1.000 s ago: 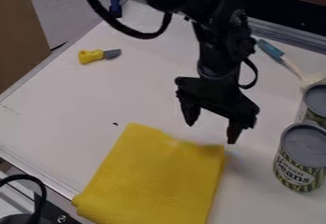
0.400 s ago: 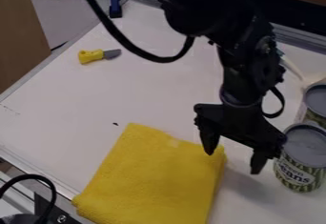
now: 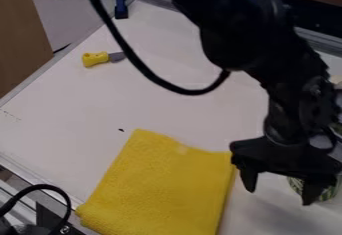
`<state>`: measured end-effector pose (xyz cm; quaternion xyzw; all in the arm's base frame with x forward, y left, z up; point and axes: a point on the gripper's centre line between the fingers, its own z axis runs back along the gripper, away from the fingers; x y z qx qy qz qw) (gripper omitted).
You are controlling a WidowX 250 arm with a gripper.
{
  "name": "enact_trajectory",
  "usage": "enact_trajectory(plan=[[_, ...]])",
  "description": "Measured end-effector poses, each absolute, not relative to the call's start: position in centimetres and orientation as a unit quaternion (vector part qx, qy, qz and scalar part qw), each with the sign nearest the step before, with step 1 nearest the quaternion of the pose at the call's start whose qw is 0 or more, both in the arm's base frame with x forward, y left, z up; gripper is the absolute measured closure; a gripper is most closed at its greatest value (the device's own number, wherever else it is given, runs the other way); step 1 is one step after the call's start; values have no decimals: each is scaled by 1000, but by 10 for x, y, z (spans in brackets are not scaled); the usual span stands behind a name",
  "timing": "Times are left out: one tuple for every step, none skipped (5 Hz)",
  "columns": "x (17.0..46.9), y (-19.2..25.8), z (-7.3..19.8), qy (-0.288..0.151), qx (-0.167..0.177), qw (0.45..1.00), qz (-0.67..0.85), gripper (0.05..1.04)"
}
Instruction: Move the cup from the right of the table to the middle of the table
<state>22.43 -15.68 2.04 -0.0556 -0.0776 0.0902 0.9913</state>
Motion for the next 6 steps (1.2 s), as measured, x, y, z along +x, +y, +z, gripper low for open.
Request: enact_trajectory(plan=[[223,-174,19,-81,-64,985,136,84],[230,-188,19,-77,-62,983,156,84],[238,-199,14,-72,-62,980,177,84],[244,-209,13,-72,-63,969,226,84],[249,-216,13,-74,-64,955,279,84],[253,-209,13,-104,-32,918,381,84]])
